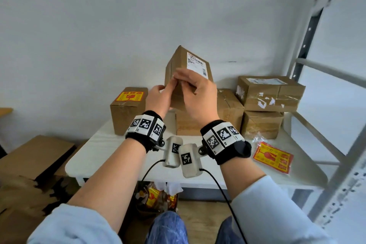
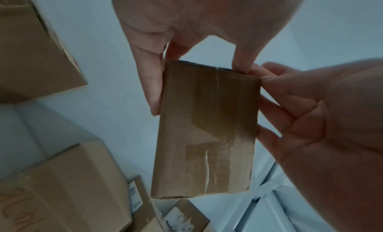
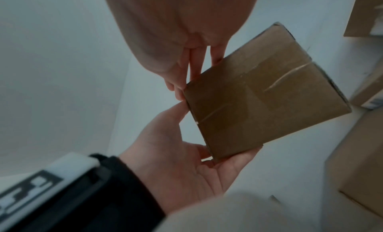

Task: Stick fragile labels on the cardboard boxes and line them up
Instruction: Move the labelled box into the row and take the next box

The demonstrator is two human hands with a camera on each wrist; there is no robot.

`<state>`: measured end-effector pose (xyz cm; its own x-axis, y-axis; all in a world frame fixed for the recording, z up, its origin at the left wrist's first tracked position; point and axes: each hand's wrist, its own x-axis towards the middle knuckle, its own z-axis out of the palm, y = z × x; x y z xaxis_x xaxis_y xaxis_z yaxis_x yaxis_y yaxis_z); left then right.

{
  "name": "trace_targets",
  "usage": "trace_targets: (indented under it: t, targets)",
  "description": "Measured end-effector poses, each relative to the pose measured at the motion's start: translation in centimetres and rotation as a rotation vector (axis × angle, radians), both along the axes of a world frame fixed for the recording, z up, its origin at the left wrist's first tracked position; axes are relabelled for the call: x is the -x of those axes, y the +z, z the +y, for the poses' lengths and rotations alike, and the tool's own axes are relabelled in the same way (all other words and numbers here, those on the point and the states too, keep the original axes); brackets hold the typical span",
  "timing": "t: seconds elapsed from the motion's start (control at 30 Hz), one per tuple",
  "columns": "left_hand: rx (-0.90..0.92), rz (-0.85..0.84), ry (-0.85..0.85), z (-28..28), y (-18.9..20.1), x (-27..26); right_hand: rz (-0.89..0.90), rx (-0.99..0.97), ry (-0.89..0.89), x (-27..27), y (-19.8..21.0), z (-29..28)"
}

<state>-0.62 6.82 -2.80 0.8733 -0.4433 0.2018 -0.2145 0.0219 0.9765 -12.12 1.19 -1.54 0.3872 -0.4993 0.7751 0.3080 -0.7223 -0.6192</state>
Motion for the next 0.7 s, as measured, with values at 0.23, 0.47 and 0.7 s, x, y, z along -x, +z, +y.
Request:
trace_targets:
  t: [0.23,0.47,0.7]
  targets:
    - [-0.294,-0.355,0.112,2.2,1.3,5.6,-0.185,-0.282,-0.087,3.8,-1.3,-0.8]
    - [-0.560,-0.566,0.078,1.9,-1.7,9.8,-0.135,-0.564,-0.263,6.0,-8.0,-2.0]
    - [-0.624,-0.502,-0.011,0.4,-4.8,9.8,0.122,-0.558,-0.383,7.2,-11.0,-2.6]
